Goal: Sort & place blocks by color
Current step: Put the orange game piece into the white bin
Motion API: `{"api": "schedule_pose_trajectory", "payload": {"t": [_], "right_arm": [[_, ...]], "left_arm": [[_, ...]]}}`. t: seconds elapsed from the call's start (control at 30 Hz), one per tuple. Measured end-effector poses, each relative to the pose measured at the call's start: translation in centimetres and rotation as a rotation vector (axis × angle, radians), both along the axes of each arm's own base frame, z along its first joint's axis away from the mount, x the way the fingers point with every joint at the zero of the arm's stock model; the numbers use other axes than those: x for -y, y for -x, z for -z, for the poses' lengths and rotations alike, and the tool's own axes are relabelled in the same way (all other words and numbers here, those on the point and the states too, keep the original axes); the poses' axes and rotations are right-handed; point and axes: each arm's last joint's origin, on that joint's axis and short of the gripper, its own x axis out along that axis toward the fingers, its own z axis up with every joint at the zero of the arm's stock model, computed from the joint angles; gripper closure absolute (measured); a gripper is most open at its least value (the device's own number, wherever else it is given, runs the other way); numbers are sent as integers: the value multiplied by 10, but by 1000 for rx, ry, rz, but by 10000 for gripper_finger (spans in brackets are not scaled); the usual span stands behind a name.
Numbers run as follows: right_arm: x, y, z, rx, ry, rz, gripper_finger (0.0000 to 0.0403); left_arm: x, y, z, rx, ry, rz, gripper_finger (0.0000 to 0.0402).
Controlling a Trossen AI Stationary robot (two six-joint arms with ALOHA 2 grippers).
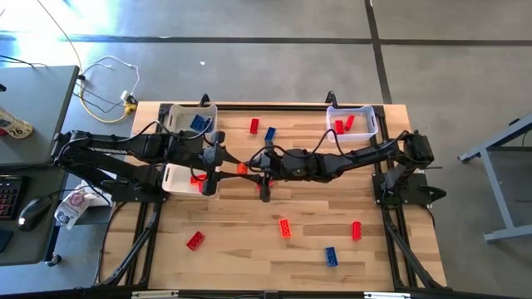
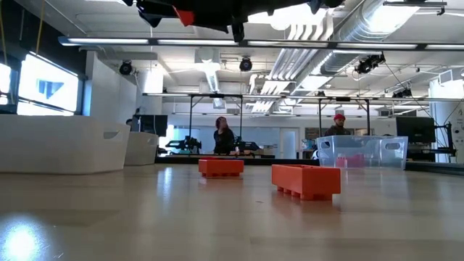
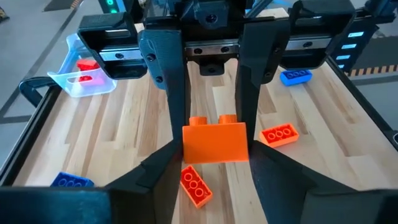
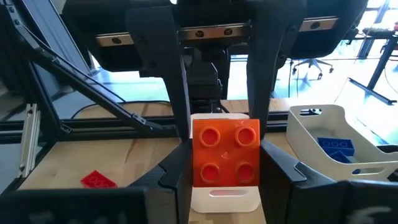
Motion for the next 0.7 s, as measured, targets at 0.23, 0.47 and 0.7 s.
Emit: {"api": "schedule_pose_trajectory", "payload": {"t": [0.23,0.47,0.7], "right_arm": [[0,0,1,-8,1,-7,292],[0,0,2,-20,15,-6,292],[0,0,2,-24,21,-1,276]], "left_arm": [[0,0,0,-1,4,9,291],[1,0,1,-2,17,31,298],[1,-1,1,-3,17,32,298]]}}
